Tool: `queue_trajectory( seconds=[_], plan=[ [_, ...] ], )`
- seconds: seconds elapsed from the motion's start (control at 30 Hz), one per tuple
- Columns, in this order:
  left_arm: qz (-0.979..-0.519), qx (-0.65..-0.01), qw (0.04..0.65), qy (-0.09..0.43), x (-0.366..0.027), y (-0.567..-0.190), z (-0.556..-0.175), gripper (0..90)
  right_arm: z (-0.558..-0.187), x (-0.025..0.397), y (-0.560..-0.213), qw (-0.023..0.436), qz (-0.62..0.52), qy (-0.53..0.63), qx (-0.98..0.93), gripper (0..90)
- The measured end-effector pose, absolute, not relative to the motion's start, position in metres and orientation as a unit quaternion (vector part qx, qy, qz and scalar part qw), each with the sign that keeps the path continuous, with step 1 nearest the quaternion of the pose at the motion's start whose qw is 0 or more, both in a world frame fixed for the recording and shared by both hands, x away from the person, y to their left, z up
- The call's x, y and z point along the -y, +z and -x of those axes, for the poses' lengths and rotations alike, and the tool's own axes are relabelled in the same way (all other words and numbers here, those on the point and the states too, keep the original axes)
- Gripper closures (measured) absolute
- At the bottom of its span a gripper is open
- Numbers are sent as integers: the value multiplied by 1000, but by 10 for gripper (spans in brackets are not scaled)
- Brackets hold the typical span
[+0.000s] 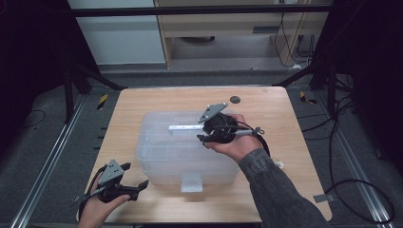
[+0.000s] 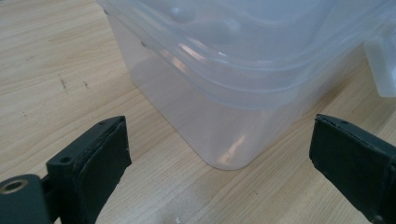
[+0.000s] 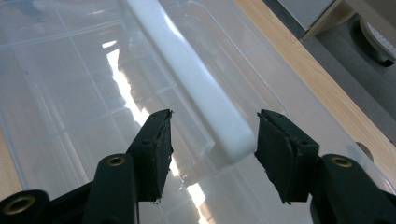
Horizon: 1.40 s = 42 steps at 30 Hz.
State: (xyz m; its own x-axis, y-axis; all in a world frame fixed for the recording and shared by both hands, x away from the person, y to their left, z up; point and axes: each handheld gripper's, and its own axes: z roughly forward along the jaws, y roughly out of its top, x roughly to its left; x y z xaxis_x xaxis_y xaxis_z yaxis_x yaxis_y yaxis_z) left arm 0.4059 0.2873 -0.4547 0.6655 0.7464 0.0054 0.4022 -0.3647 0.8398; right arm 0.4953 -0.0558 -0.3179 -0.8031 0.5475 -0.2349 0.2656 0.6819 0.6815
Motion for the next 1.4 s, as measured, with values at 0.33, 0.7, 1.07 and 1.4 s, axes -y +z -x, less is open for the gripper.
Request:
queue_trajectory(
  seconds=[0.33, 0.7, 1.07, 1.4],
  plan=[
    [-801, -350, 439, 204, -284, -453, -406, 57, -500, 45, -317, 226, -219, 316, -895, 620],
    [-800, -340, 452, 201, -280, -450, -405, 101, -503, 47, -312, 223, -209, 314, -899, 663],
    [-793, -340, 464, 202, -283, -448, -402, 159, -513, 51, -304, 218, -212, 328, -894, 661],
    [-789, -341, 471, 199, -286, -446, -401, 251, -522, 52, -293, 216, -217, 327, -894, 660]
  ],
)
